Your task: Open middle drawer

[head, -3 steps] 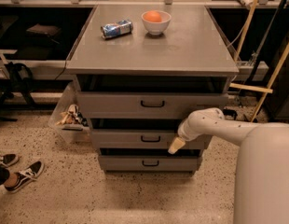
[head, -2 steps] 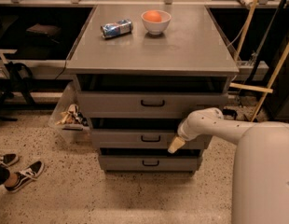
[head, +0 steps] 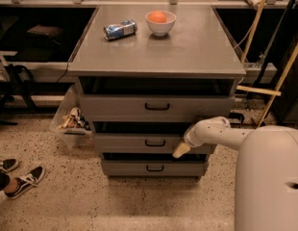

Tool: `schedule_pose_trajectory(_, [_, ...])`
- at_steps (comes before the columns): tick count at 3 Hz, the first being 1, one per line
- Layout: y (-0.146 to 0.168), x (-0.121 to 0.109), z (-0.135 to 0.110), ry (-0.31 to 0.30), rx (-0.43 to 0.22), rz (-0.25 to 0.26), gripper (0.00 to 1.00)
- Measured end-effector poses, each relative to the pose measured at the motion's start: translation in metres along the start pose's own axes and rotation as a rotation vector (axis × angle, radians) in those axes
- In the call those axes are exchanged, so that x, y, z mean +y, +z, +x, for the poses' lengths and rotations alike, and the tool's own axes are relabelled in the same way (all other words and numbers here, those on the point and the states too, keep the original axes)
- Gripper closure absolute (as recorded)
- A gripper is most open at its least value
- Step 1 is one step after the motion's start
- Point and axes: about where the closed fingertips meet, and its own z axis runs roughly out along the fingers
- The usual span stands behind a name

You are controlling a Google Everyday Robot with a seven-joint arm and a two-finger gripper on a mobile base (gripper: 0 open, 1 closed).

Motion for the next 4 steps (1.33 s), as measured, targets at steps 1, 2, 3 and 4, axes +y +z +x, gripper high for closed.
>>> schedule_pose_trajectory(1, [0.0000, 0.0000, 0.0000, 0.000, 0.000, 0.000, 0.00])
schedule_pose_trajectory(2, [0.0000, 0.0001, 0.0000, 0.000, 0.000, 0.000, 0.16])
schedule_pose_trajectory(3, [0.0001, 0.0001, 0.0000, 0.000, 0.000, 0.000, 0.40])
schedule_pose_trajectory(4, [0.0001, 0.0001, 0.0000, 0.000, 0.000, 0.000, 0.63])
